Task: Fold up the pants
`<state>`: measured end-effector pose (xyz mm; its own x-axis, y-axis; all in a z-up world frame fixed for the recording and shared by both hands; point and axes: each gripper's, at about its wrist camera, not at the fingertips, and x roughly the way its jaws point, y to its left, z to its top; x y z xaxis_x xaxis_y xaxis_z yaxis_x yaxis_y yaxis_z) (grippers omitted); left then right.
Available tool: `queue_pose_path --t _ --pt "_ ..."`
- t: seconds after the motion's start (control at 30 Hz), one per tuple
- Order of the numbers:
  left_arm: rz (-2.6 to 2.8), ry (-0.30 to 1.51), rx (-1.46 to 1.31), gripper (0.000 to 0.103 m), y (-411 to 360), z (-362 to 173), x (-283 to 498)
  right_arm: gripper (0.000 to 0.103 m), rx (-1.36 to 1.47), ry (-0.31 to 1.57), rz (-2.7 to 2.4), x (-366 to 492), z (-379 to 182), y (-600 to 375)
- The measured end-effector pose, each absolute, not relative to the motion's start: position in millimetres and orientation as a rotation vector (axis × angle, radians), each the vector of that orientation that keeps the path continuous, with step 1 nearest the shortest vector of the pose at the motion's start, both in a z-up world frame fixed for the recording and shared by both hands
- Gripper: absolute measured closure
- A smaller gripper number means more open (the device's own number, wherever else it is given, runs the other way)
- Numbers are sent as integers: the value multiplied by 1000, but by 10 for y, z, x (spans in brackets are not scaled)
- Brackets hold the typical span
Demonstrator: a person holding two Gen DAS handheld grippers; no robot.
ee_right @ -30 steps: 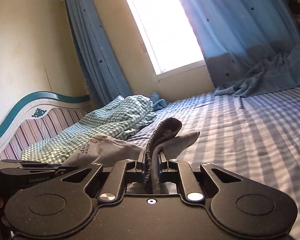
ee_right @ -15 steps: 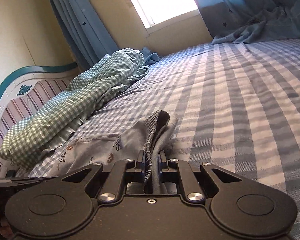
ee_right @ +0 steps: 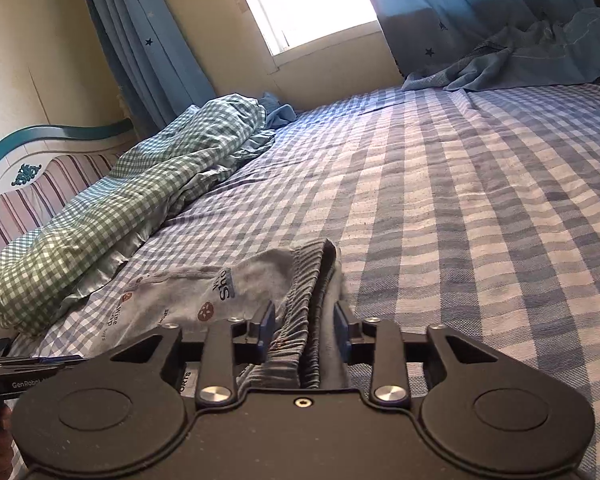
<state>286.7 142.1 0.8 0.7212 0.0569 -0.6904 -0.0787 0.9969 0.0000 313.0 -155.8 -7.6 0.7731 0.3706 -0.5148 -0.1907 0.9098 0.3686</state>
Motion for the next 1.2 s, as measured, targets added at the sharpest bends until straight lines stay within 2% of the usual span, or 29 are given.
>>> queue_pose_path --t 0.07,0.1,0.17,0.27,0.37,0.47,0.73,1.2 --pt "82 741 -51 38 1426 83 2783 43 282 591 306 3018 -3 -1541" --pt "83 732 -63 35 1430 122 2741 39 268 573 306 2953 44 -1532" --pt "86 710 -80 21 1419 208 2647 24 245 540 300 2823 131 -1519" --pt "93 664 -88 8 1381 342 2472 14 221 480 293 2612 289 -1518" --pt "101 626 -81 1 1329 458 2294 4 208 421 282 2388 437 -1542" --pt "103 596 -72 1 1255 564 2104 1 197 369 275 2162 572 -1578" --pt "111 524 -84 0 1117 684 1566 1 143 288 251 1576 773 -1634" --pt "116 501 -26 0 840 236 659 1 37 282 175 417 380 -1600"
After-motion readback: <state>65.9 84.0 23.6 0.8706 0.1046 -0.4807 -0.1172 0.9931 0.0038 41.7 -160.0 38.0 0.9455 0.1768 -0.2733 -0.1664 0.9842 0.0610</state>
